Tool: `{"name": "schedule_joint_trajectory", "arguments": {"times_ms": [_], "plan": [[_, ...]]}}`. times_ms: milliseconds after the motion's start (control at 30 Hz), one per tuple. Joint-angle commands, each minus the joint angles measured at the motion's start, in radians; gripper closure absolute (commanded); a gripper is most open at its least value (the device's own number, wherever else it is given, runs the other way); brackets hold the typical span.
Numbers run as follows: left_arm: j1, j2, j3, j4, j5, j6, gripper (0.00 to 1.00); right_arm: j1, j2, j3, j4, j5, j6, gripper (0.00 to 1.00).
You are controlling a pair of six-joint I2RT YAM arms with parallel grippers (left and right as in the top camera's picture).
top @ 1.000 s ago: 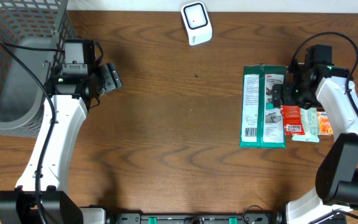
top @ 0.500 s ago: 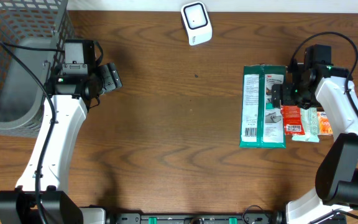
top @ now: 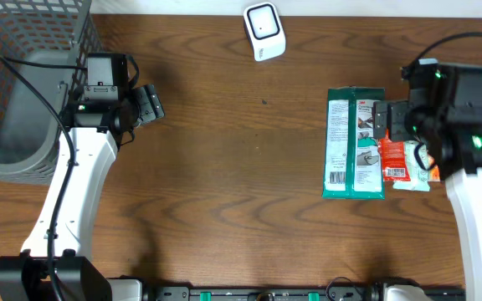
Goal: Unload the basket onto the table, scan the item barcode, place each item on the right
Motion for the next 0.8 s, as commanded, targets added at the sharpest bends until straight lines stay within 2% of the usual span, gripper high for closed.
{"name": "schedule_joint_trajectory", "arguments": {"times_ms": [0,333,600,767], "plan": [[0.003,-0.004,0.0,0.0,-0.009,0.016,0.16,0.054,-0.106,0.005,-0.003,-0.001,0.0,0.01],[0.003,-0.004,0.0,0.0,-0.009,0.016,0.16,0.224,-0.396,0.005,-0.01,-0.002,0.0,0.01],[0.003,-0.004,0.0,0.0,-0.009,0.016,0.15,0.229,-0.645,0.0,-0.044,0.025,-0.015,0.01],[0.003,-0.004,0.0,0.0,-0.009,0.016,0.15,0.21,-0.792,-0.097,-0.06,0.025,-0.015,0.01]]}}
